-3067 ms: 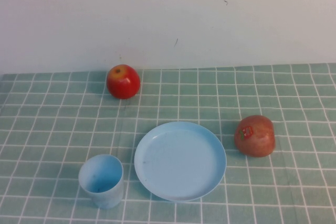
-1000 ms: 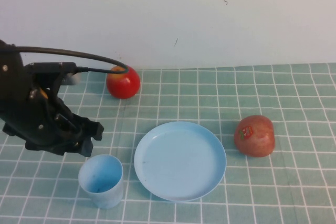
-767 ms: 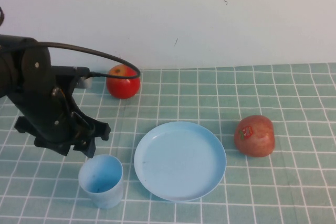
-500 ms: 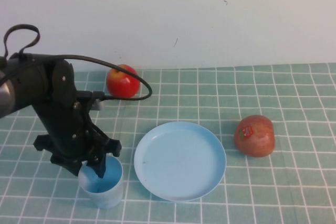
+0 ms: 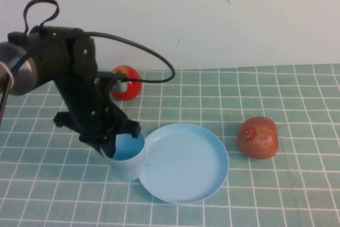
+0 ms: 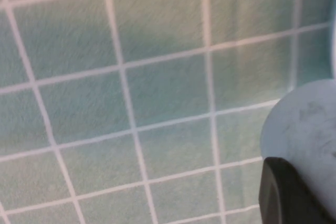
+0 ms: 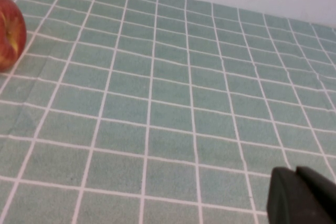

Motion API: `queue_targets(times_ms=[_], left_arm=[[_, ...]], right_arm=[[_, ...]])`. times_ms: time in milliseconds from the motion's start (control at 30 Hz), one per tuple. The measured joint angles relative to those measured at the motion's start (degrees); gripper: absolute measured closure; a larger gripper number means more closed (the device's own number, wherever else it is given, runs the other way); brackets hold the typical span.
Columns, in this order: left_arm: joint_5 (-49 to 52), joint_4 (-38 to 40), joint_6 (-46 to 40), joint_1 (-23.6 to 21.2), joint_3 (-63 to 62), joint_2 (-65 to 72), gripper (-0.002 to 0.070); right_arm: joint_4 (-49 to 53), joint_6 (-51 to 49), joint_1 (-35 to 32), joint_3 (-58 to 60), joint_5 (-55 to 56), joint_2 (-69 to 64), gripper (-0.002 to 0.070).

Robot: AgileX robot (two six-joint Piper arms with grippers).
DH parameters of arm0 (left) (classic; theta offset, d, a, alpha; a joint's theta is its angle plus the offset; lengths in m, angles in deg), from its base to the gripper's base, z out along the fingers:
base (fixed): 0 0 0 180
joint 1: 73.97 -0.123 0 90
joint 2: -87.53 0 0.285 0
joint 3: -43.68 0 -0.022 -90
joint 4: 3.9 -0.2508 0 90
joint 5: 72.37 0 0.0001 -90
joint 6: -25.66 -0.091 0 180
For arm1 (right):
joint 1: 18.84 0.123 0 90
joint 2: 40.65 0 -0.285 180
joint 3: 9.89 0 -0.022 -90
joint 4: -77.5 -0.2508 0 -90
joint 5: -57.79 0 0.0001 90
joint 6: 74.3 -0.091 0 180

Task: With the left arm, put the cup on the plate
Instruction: Place the cup on the plate

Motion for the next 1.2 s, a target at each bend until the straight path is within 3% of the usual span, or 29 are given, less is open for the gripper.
queue_targets(times_ms=[300,700,800,967,1033,1133,1200], left_arm=[[3.2,-0.4,-0.1,10.7,-17.9,3.8,0.0666],[4.8,-3.2,-0.1,11.6,-21.6,14.5,0.0650],[4.3,-3.2,-0.1,11.6,-21.8,14.8,0.0578],[5.0,-3.2,-0.2,11.6,-23.6,14.8,0.0348],[5.0,-2.3,-0.6,11.6,-24.1,14.4,0.0302],[5.0,-1.4,-1.5,11.6,-24.1,12.4,0.0302],[5.2,-1.3,-1.7,11.6,-24.1,9.4,0.0358]], right_arm=[[0.0,0.0,0.0,0.0,0.0,0.0,0.0678],[0.0,0.0,0.0,0.0,0.0,0.0,0.0678],[0.0,0.0,0.0,0.0,0.0,0.0,0.0678],[0.0,0.0,0.0,0.0,0.0,0.0,0.0678],[0.0,0.0,0.0,0.0,0.0,0.0,0.0678],[0.0,0.0,0.0,0.0,0.0,0.0,0.0678],[0.0,0.0,0.0,0.0,0.0,0.0,0.0678]])
